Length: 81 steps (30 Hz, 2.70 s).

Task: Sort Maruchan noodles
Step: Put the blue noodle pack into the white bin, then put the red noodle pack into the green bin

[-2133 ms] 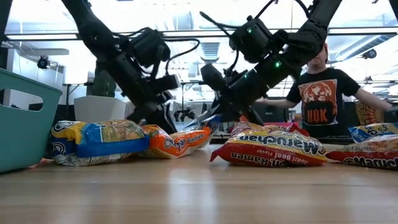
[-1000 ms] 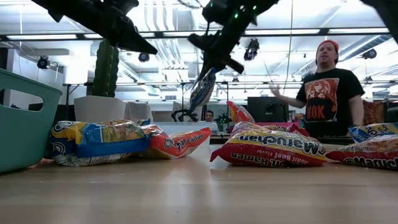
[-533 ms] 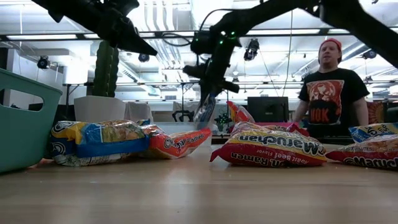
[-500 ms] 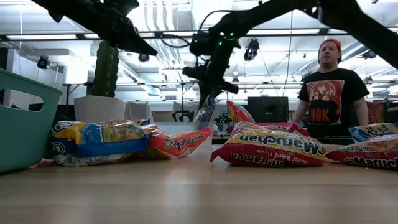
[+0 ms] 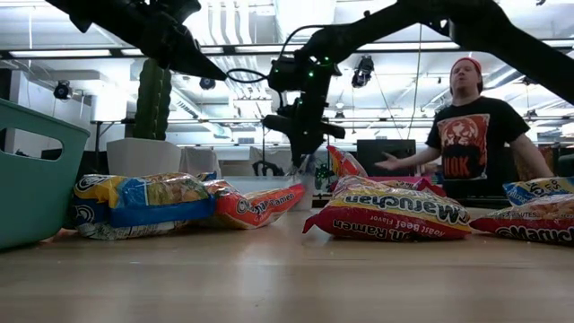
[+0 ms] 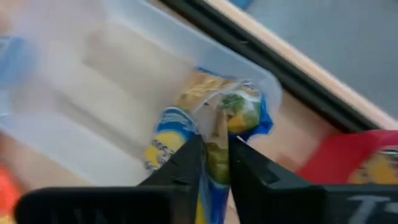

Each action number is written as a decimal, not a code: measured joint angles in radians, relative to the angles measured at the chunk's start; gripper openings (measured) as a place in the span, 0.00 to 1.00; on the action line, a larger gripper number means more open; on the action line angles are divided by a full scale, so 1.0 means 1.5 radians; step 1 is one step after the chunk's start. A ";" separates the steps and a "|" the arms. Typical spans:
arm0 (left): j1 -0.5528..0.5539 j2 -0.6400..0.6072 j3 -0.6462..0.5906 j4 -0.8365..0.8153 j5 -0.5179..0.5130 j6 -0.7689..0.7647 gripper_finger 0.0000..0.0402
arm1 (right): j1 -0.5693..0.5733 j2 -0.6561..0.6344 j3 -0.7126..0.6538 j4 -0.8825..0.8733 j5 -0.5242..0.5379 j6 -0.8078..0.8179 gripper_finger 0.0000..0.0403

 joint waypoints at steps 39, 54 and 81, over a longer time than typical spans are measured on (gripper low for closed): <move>-0.001 0.130 0.004 -0.041 0.000 -0.199 0.09 | 0.451 -0.480 -0.648 0.430 0.076 -0.123 0.46; -0.100 0.211 0.027 -0.170 0.129 -0.507 0.09 | 0.481 -0.742 -0.957 0.697 0.101 -0.136 0.44; -0.222 0.481 0.329 -0.142 0.067 -0.283 0.37 | 0.478 -0.843 -1.036 0.750 0.064 -0.298 0.42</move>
